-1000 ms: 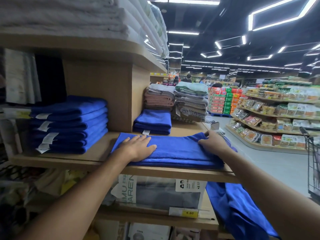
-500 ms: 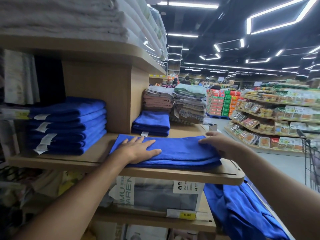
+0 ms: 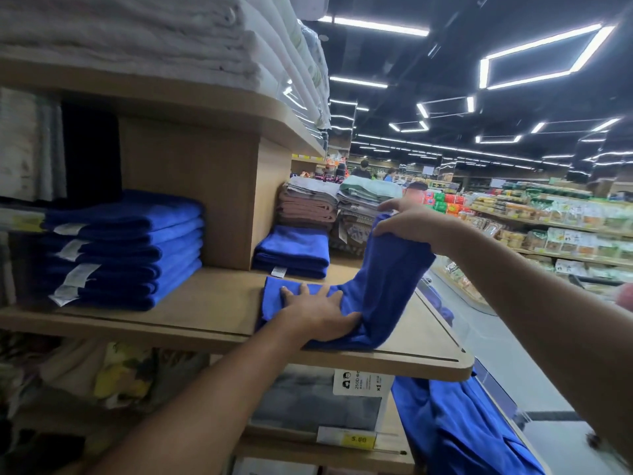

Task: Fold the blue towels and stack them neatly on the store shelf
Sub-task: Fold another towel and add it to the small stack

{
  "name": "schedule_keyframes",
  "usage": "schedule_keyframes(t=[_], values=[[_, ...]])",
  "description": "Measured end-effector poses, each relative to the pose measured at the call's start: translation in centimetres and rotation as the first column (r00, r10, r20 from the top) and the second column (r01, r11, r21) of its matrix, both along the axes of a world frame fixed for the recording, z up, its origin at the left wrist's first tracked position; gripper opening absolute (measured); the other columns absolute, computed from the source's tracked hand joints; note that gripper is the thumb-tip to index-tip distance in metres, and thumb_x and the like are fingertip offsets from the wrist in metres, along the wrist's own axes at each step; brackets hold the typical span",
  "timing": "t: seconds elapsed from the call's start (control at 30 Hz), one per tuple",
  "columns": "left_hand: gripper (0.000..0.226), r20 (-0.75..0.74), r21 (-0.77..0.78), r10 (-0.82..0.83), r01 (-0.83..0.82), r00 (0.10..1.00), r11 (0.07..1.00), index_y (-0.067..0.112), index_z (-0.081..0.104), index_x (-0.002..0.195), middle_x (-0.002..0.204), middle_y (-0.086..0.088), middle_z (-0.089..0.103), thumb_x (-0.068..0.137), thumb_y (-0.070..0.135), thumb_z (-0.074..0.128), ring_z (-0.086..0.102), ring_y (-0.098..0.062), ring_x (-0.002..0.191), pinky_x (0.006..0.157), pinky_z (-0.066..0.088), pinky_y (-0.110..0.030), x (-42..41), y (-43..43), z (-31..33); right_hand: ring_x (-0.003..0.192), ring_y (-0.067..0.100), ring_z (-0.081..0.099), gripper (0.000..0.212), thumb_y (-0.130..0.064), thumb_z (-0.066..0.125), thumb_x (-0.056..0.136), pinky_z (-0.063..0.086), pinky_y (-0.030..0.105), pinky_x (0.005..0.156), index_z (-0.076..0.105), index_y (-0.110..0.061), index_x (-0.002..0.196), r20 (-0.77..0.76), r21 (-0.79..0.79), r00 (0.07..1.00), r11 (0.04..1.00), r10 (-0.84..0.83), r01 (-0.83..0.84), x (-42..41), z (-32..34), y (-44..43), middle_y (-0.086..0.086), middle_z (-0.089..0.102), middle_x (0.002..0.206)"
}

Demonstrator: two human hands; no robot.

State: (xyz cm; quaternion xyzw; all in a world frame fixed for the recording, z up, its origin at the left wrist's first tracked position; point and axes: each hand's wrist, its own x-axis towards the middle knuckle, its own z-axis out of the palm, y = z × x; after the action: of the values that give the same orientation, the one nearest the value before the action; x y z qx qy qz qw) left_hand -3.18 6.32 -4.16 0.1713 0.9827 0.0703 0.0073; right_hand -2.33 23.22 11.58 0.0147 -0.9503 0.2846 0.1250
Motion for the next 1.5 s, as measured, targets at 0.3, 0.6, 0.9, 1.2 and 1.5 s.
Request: schedule_keyframes(t=[0.3,0.6,0.9,1.2,1.5], values=[[0.052,-0.118,0.774,0.235,-0.059,0.965,0.63,0.015,0.068,0.118,0.12,-0.011,0.07,0.086,0.041,0.037,0.064,-0.028,0.111,0.093,0.05,-0.033,-2.9,-10.6,0.3,0.076,0.013,0.053,0.046,-0.017,0.07,0.086,0.044,0.023,0.061,0.061,-0.014,0.132,0.1,0.15,0.986,0.978,0.132,-0.147,-1.0,0.3,-7.9,0.0,0.058,0.097],[0.033,0.075,0.953,0.231,-0.138,0.97,0.269,0.024,0.06,0.08,0.095,-0.011,0.067,0.073,0.048,0.039,0.055,-0.022,0.088,0.077,0.04,-0.038,-5.0,-13.1,-1.1,0.073,0.022,0.065,0.044,-0.034,0.063,0.097,0.058,0.032,0.065,0.046,-0.012,0.132,0.368,0.018,0.885,0.949,0.285,-0.313,-2.2,-5.3,-14.9,0.01,0.062,0.106],[0.04,-0.011,0.856,-0.052,0.036,0.999,0.516,0.011,0.052,0.143,0.153,-0.002,0.046,0.103,0.012,0.047,0.04,-0.005,0.136,0.112,0.026,-0.018,-2.4,-11.7,-1.3,0.145,0.028,0.038,0.062,-0.056,0.04,0.103,0.032,0.038,0.116,0.046,-0.015,0.149,0.163,0.453,0.943,0.827,0.289,-0.332,-1.6,-10.6,-8.7,0.01,0.043,0.156],[0.053,-0.013,0.558,-0.071,0.066,0.997,0.827,0.022,0.031,0.158,0.168,0.004,0.017,0.106,0.029,0.041,0.006,-0.009,0.155,0.126,0.004,-0.034,-2.7,-10.7,-0.9,0.156,0.013,0.006,0.082,-0.074,0.019,0.098,0.004,0.042,0.124,0.016,-0.024,0.163,0.188,0.56,0.948,0.764,0.258,-0.319,-1.9,-14.9,-7.9,-0.008,0.013,0.17],[0.065,-0.012,0.18,-0.032,0.033,0.999,0.983,0.035,0.007,0.161,0.168,0.016,-0.002,0.101,0.057,0.019,0.0,-0.001,0.153,0.126,0.006,-0.042,-2.1,-11.5,-1.3,0.116,0.034,0.058,0.072,-0.07,0.037,0.094,0.044,0.038,0.091,0.066,-0.01,0.122,0.142,0.268,0.978,0.957,-0.154,0.112,-1.0,-14.6,-4.1,0.017,0.064,0.129]])
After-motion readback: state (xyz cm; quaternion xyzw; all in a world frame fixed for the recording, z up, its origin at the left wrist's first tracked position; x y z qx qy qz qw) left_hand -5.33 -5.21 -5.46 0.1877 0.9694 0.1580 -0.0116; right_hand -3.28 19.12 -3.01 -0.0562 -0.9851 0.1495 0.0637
